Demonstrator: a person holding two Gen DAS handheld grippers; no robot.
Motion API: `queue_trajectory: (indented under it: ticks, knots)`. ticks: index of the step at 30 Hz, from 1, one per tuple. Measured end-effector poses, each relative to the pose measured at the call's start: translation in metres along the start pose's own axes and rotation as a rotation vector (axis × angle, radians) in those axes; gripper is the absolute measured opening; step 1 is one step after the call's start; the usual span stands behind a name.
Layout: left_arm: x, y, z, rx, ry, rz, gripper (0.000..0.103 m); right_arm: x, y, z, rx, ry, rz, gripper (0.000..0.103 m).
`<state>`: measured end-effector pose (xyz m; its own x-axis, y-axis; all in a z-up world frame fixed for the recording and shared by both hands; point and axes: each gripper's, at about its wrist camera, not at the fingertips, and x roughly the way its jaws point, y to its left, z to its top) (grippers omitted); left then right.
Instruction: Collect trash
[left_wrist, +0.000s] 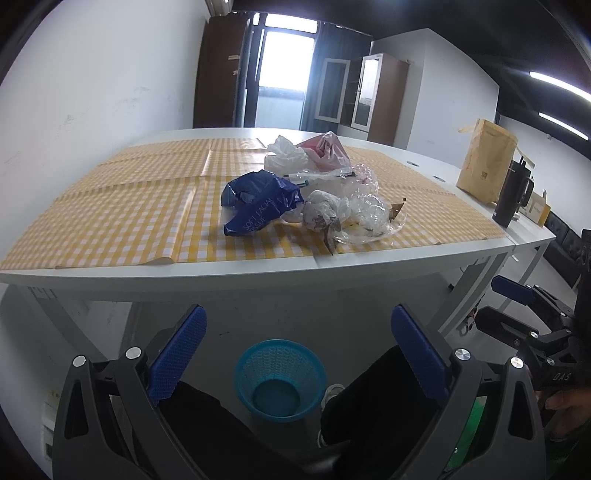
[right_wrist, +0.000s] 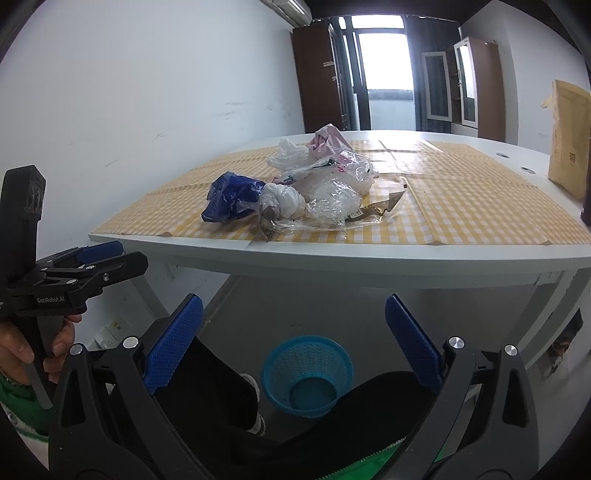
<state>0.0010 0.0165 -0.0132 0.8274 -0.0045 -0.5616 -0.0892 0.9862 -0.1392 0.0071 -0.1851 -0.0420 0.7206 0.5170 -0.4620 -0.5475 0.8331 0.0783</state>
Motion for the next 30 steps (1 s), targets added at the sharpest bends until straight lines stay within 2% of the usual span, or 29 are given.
queue_trajectory:
  ticks: [5,16,21,30]
  knots:
    - [-0.003,0.005,0.01,-0.004,-0.036,-0.036,0.097,0.004,-0.002,0.006,-0.006,-0.007,0.001,0.094]
    - [0.019,0.021,0.044,0.006,-0.072,-0.013,0.097,0.031,-0.016,0.038,0.003,-0.021,-0.007,0.094]
    - [0.04,0.032,0.057,-0.004,-0.061,-0.031,0.097,0.054,-0.026,0.05,0.021,0.004,-0.006,0.093]
    - [0.081,0.046,0.077,-0.008,-0.037,0.018,0.097,0.1,-0.039,0.08,0.032,0.047,0.004,0.086]
